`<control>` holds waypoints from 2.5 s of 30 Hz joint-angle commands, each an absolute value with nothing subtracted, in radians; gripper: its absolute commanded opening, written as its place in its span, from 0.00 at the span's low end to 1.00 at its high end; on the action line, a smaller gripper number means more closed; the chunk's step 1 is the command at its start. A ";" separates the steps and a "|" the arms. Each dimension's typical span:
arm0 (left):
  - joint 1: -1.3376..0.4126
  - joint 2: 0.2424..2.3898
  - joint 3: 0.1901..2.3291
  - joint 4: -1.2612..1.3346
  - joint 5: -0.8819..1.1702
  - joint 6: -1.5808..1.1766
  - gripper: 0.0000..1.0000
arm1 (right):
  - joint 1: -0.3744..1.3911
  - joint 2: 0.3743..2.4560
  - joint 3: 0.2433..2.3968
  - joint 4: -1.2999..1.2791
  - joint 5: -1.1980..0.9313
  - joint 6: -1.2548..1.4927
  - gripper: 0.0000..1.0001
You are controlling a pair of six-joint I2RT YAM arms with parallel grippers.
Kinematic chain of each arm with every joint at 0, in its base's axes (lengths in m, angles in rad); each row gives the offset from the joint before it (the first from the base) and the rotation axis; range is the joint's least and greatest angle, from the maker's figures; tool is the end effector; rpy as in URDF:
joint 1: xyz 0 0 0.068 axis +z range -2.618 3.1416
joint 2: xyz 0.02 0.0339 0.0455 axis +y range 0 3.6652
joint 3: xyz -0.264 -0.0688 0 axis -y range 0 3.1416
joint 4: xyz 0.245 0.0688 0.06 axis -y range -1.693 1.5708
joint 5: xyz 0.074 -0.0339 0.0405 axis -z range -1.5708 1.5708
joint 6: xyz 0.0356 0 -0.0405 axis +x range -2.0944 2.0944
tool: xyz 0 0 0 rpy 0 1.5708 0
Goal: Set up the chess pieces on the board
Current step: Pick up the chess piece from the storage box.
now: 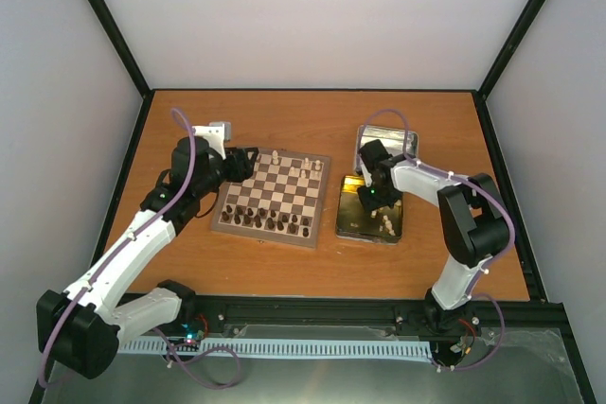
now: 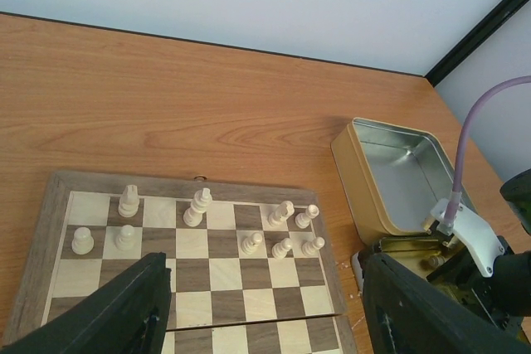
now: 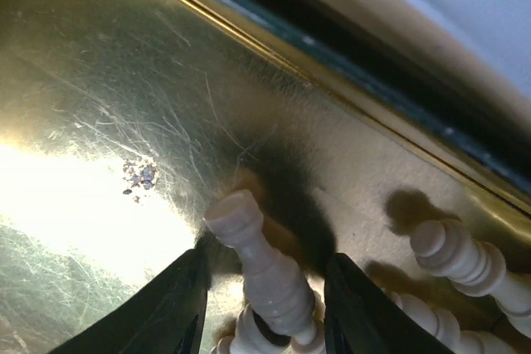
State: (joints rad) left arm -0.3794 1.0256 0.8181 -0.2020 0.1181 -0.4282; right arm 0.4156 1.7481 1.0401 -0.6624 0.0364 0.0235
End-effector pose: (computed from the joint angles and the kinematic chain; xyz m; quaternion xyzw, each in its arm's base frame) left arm 0.2172 -0.0911 0.3039 0.0120 0.8352 -0.2605 0.4842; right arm 0.2873 0.1254 0.1522 -0.1920 0.9761 0.0041 0.1016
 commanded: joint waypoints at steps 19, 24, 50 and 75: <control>-0.371 1.054 0.841 -0.155 0.274 -0.465 0.69 | 0.404 1.575 0.980 -0.554 0.025 0.042 0.14; -0.373 1.133 0.832 -0.034 0.531 -0.545 0.72 | 0.418 1.411 0.894 -0.434 -0.029 0.073 0.16; -0.683 1.796 1.214 0.031 0.751 -0.683 0.56 | 0.469 1.142 0.631 -0.123 -0.254 0.132 0.19; -0.695 1.878 1.251 0.061 0.810 -0.688 0.08 | 0.471 1.209 0.681 -0.196 -0.244 0.152 0.33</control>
State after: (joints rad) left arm -0.6811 1.8786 1.2182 0.0380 0.8165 -0.7235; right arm 0.4652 1.1866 0.6422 -0.1650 -0.2607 0.1352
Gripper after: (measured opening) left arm 0.116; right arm 0.278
